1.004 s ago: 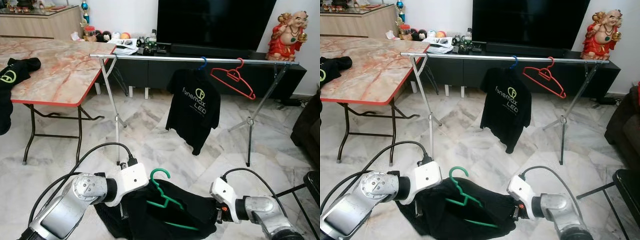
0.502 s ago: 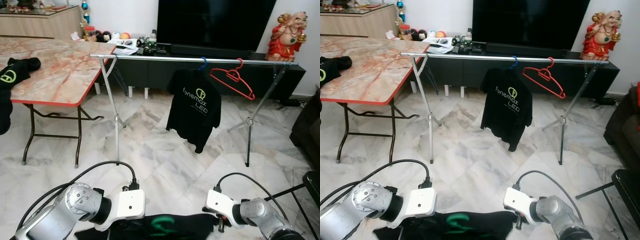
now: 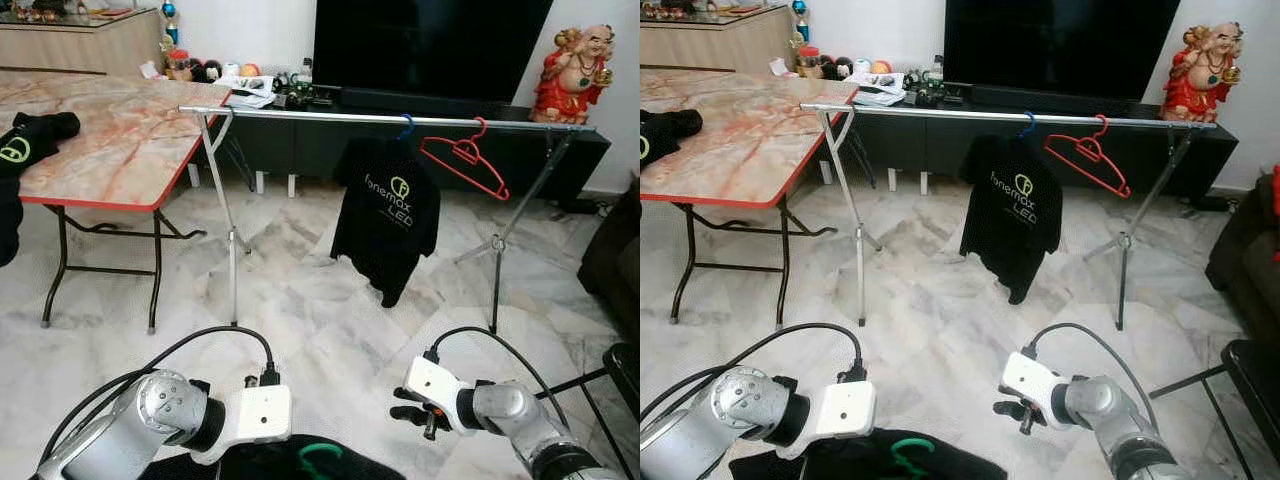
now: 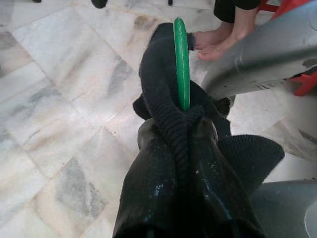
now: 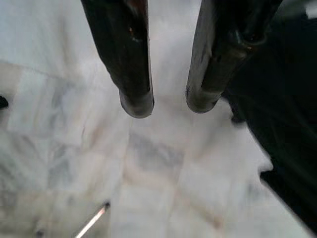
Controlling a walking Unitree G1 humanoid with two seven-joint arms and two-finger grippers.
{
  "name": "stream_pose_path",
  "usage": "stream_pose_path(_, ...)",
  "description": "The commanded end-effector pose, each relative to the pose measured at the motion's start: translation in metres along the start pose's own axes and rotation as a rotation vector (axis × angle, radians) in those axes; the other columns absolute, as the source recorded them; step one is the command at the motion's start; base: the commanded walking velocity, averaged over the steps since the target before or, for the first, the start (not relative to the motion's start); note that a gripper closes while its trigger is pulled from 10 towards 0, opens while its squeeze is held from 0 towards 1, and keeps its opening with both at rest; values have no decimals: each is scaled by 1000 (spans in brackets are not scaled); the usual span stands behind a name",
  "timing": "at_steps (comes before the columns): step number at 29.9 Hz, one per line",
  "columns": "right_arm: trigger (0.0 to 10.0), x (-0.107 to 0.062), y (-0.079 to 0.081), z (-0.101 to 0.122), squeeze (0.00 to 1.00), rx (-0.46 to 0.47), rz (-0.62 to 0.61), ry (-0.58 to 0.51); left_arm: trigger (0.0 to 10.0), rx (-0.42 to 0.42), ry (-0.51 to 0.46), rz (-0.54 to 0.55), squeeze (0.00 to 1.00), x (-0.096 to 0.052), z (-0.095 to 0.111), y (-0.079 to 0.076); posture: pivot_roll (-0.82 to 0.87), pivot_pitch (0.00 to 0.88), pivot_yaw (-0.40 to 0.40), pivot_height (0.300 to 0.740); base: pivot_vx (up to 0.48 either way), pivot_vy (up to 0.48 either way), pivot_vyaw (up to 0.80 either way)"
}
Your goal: Hang hanger
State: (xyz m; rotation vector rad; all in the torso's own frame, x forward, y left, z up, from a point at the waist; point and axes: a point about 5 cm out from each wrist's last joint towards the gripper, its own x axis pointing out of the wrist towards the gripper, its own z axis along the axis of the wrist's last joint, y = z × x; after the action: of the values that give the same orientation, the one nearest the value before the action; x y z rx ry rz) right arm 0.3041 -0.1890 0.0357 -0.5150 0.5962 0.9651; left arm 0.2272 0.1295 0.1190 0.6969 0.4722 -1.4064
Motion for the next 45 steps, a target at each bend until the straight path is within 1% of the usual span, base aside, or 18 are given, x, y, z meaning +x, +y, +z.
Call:
stream_pose_path(1, 10000, -2, -8, 19, 0, 16, -12, -116, 10000, 4, -28, 40, 0, -6, 5, 7, 139, 0, -84, 740, 0, 0, 0)
stream_pose_path(3, 10000, -3, -5, 27, 0, 31, 50, -202, 10000, -3, -31, 56, 0, -5, 5, 9, 135, 0, -82, 740, 0, 0, 0)
stream_pose_path(5, 10000, -4, 4, 31, 0, 6, 158, -239, 10000, -8, -39, 61, 0, -5, 5, 11, 130, 0, -81, 740, 0, 0, 0)
stream_pose_path(6, 10000, -4, 4, 31, 0, 6, 158, -239, 10000, -8, -39, 61, 0, -5, 5, 11, 130, 0, -81, 740, 0, 0, 0)
stream_pose_path(7, 10000, -5, 12, 32, 0, -17, 259, -255, 10000, -9, -45, 61, 0, -4, 6, 11, 127, 0, -80, 740, 0, 0, 0)
stream_pose_path(8, 10000, -7, 18, 33, 0, -21, 326, -274, 10000, -9, -48, 58, 0, -3, 6, 12, 126, 0, -80, 740, 0, 0, 0)
stream_pose_path(9, 10000, -7, 18, 33, 0, -21, 326, -274, 10000, -9, -48, 58, 0, -3, 6, 12, 126, 0, -80, 740, 0, 0, 0)
stream_pose_path(10, 10000, -8, 25, 34, 0, -15, 412, -299, 10000, -9, -52, 58, 0, -2, 7, 12, 128, 0, -80, 740, 0, 0, 0)
stream_pose_path(12, 10000, -10, 30, 33, 0, -27, 481, -290, 10000, -10, -52, 59, 0, 0, 7, 13, 128, 0, -80, 740, 0, 0, 0)
stream_pose_path(14, 10000, -9, 33, 30, 0, -55, 525, -246, 10000, -16, -58, 65, 0, 0, 8, 15, 133, 0, -83, 740, 0, 0, 0)
stream_pose_path(18, 10000, -13, 32, 29, 0, -79, 552, -216, 10000, -26, -58, 77, 0, 2, 7, 18, 139, 0, -87, 740, 0, 0, 0)
stream_pose_path(23, 10000, -16, 28, 44, 0, -75, 576, -276, 10000, -54, -59, 81, 0, 7, 5, 21, 134, 0, -87, 740, 0, 0, 0)
stream_pose_path(31, 10000, -12, 31, 52, 0, -110, 636, -269, 10000, -63, -53, 70, 0, 13, 8, 24, 137, 0, -98, 740, 0, 0, 0)
stream_pose_path(34, 10000, -10, 30, 53, 0, -134, 623, -254, 10000, -63, -52, 68, 0, 14, 8, 25, 137, 0, -98, 740, 0, 0, 0)
stream_pose_path(36, 10000, -6, 27, 55, 0, -152, 565, -253, 10000, -55, -53, 65, 0, 16, 11, 26, 140, 0, -101, 740, 0, 0, 0)
stream_pose_path(40, 10000, 1, 25, 57, 0, -136, 515, -256, 10000, -48, -58, 60, 0, 17, 14, 27, 144, 0, -103, 740, 0, 0, 0)
stream_pose_path(43, 10000, 2, 29, 55, 0, -134, 559, -250, 10000, -47, -58, 58, 0, 17, 14, 27, 145, 0, -103, 740, 0, 0, 0)
stream_pose_path(45, 10000, 4, 30, 57, 0, -133, 554, -257, 10000, -46, -57, 57, 0, 18, 14, 27, 145, 0, -104, 740, 0, 0, 0)
